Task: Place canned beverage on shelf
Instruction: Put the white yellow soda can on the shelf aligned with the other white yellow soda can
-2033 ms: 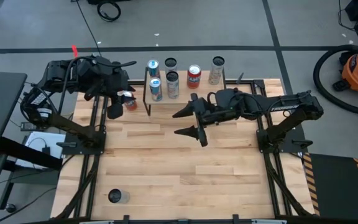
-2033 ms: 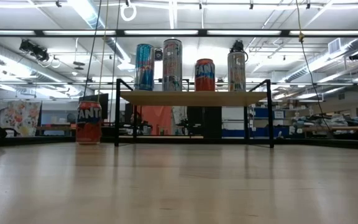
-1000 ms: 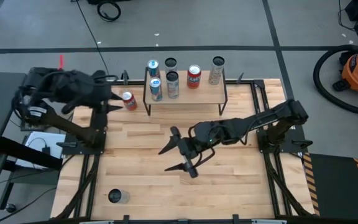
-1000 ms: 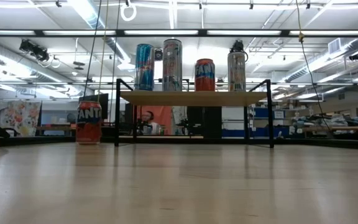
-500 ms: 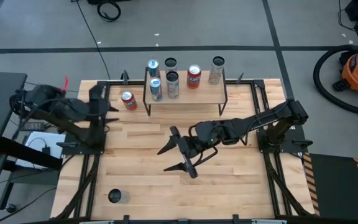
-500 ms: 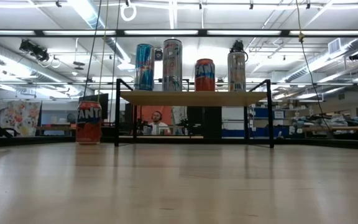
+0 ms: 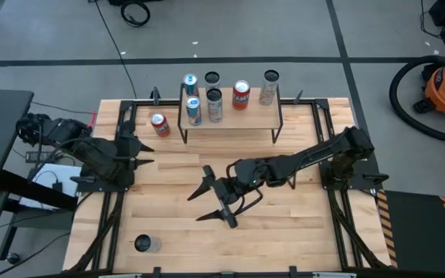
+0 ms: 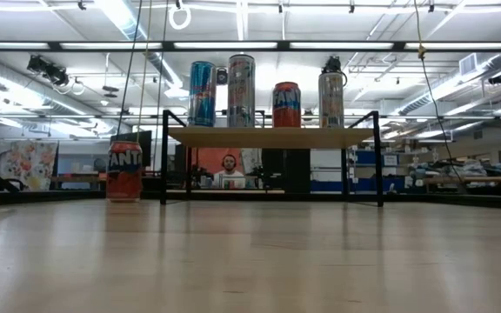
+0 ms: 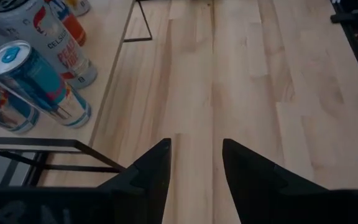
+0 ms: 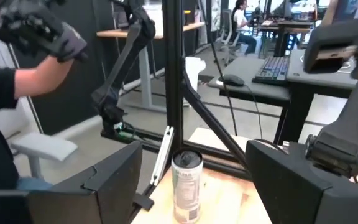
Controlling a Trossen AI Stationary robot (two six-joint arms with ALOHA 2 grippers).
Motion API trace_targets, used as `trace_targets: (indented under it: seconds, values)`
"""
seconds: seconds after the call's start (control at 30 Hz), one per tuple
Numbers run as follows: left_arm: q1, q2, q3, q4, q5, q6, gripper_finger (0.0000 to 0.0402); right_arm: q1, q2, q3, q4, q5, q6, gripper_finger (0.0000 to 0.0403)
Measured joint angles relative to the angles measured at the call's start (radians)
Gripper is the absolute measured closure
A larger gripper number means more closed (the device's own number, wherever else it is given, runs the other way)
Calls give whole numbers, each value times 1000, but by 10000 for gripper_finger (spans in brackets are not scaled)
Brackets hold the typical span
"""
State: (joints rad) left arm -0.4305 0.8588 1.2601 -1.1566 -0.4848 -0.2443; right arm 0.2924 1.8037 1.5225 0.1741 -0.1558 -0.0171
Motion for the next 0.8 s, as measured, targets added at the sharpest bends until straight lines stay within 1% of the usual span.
trace_targets:
  seconds: [0.23, 0.4, 0.5, 0.67, 0.8]
  values:
    - [0, -12, -8, 54, -2, 2, 246, -2, 107, 0, 97, -12, -12, 106]
    - [2, -18, -8, 89, -50, 8, 246, 3, 183, 0, 167, -20, -17, 106]
    - [2, -17, -8, 108, -55, 5, 246, 14, 226, 0, 219, -19, -59, 106]
    - [2, -17, -8, 129, -57, -4, 246, 21, 279, 0, 287, 37, -95, 106]
    - [2, -17, -8, 144, -71, -6, 246, 18, 339, 0, 412, 89, -85, 106]
